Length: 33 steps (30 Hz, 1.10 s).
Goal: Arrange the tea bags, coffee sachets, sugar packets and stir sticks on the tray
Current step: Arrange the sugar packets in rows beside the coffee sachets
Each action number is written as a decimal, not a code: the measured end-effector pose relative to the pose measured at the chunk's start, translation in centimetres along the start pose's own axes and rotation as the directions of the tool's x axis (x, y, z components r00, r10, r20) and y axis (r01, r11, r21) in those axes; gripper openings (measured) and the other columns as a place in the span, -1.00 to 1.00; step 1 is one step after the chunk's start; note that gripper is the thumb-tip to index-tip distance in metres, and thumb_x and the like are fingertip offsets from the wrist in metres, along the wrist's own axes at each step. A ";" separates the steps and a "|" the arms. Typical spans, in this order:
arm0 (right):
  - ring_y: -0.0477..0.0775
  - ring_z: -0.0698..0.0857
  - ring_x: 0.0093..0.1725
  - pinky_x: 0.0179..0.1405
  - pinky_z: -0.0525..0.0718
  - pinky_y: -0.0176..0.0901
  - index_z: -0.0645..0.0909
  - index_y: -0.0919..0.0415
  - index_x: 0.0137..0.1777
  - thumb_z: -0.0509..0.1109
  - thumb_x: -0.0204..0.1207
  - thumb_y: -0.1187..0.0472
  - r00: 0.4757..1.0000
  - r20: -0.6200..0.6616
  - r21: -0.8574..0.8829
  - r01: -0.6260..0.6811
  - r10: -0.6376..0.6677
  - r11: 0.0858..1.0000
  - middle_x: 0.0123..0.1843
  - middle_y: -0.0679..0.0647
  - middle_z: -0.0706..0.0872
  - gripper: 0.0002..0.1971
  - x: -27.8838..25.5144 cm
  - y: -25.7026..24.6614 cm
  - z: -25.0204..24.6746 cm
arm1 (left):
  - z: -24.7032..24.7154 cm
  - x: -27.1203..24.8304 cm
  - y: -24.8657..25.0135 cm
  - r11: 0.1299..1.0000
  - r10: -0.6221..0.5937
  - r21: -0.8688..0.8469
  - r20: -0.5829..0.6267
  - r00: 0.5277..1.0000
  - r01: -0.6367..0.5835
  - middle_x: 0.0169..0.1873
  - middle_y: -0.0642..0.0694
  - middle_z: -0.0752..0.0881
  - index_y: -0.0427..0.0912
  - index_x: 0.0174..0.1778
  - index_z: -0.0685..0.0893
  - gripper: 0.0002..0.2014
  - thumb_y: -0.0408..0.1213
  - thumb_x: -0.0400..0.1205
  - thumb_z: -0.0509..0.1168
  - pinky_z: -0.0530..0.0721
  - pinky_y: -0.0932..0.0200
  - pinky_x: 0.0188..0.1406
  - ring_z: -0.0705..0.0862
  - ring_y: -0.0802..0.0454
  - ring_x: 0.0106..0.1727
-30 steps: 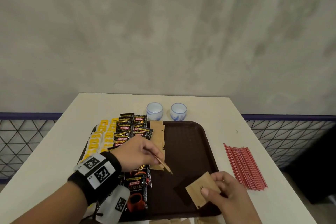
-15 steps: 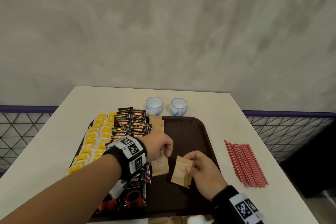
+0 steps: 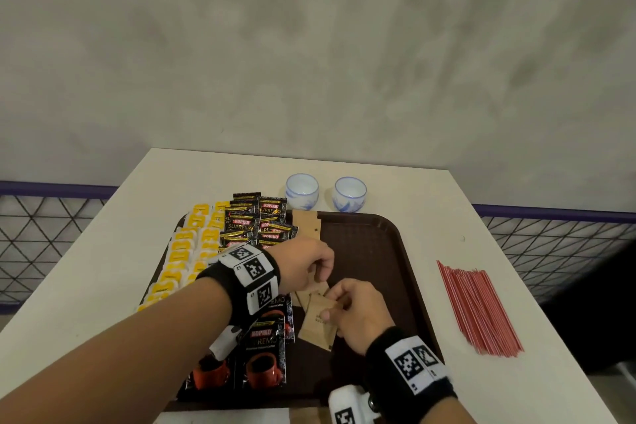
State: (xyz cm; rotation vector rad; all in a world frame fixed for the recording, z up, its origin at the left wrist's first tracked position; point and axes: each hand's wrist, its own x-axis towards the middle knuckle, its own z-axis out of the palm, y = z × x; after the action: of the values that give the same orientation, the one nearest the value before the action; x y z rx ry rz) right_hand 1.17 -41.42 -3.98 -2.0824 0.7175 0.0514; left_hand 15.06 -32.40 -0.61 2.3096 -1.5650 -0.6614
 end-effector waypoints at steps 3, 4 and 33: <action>-0.13 0.51 -0.38 -0.35 0.60 -0.34 0.55 0.10 -0.18 0.58 0.29 0.43 0.999 -0.036 0.010 0.012 -0.011 1.000 -0.36 -0.09 0.54 -0.70 0.6 -0.9 0.2 | -0.1 -0.4 0.0 1.000 0.012 0.021 0.009 1.000 -0.013 -0.15 0.07 0.58 -0.18 -0.16 0.65 -0.74 -0.62 0.37 0.32 0.58 0.20 -0.11 0.58 0.05 -0.10; -0.14 0.47 -0.39 -0.41 0.52 -0.41 0.53 0.12 -0.15 0.60 0.26 0.44 0.998 -0.062 0.005 0.018 -0.018 1.000 -0.36 -0.09 0.52 -0.66 0.7 -1.2 0.3 | 0.0 -0.5 -0.1 1.000 0.017 0.015 0.004 1.000 -0.017 -0.16 0.05 0.59 -0.20 -0.16 0.65 -0.74 -0.63 0.37 0.30 0.58 0.21 -0.14 0.57 0.07 -0.14; 0.04 0.63 -0.07 -0.08 0.67 -0.13 0.41 -0.05 -0.10 0.57 0.38 0.30 0.986 -0.031 -0.020 -0.166 0.165 0.986 -0.05 0.01 0.63 -0.62 2.4 -0.9 1.5 | 0.5 -5.1 -1.2 0.981 -0.142 0.087 -0.276 0.951 0.172 0.14 0.09 0.53 0.05 0.11 0.69 -0.82 -0.17 0.62 0.30 0.45 0.14 0.31 0.43 0.10 0.23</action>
State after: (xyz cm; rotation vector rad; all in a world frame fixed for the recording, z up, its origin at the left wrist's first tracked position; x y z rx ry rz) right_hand 4.03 -40.97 -4.91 -2.0448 0.9103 0.1230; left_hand 14.23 -27.22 -0.52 2.5007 -1.3348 -0.2830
